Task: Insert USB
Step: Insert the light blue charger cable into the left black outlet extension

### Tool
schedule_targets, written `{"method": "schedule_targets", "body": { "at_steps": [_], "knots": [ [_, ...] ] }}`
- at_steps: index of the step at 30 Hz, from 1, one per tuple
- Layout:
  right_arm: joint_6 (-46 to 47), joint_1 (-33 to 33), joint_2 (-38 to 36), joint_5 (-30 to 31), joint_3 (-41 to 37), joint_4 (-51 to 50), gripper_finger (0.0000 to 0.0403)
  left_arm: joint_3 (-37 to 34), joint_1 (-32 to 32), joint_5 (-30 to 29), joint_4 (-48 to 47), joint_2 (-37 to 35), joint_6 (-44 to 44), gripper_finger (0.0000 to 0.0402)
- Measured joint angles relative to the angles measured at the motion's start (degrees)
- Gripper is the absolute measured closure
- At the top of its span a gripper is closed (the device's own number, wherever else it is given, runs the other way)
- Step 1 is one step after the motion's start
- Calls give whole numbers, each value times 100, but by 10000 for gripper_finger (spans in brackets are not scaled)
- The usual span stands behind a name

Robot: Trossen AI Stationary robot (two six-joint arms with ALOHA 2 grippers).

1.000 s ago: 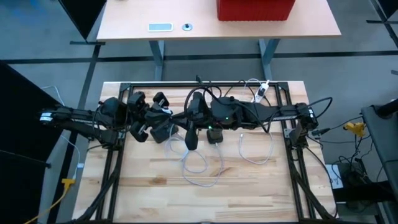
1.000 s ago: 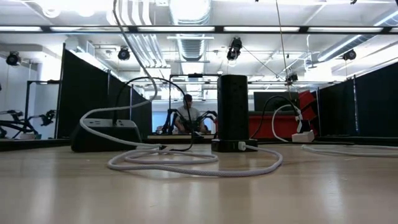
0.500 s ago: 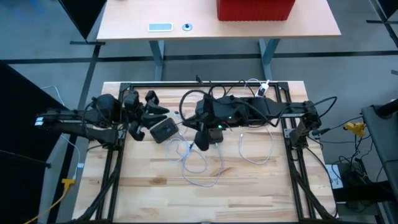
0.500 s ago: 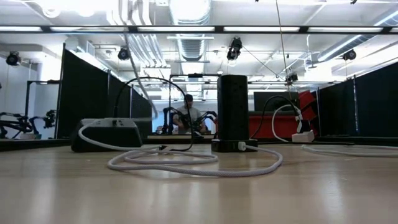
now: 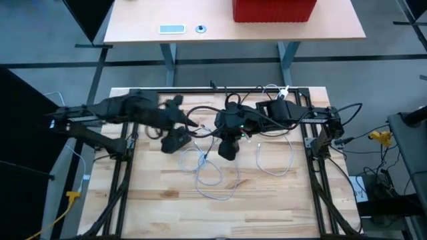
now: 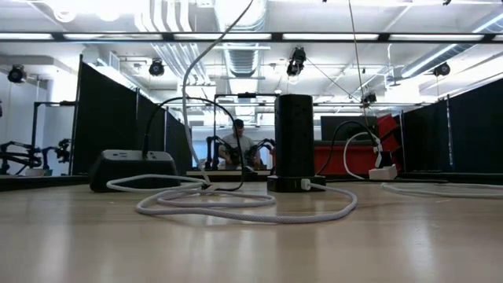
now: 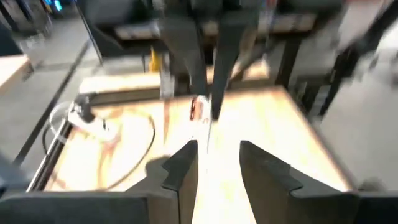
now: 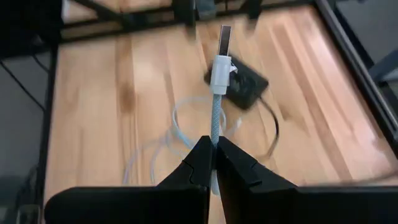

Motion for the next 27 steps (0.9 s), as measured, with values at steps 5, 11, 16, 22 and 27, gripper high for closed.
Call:
{"method": "schedule_targets", "body": {
  "at_steps": [5,11,16,22,27],
  "knots": [
    [-60,-14,0,-119,2,-369,403,526,-1,-54,-306,475,446,284],
    [-146,-23,0,-272,3,-713,403,1060,-2,-111,-640,1014,928,275],
    [-165,-26,0,-520,1,-697,403,1058,0,-84,-647,1182,979,285],
    [-172,-26,0,-523,-1,-691,403,1058,0,-82,-669,1152,997,297],
    [-205,-26,0,-523,-1,-693,403,1058,0,-79,-745,1140,967,299]
  ]
}}
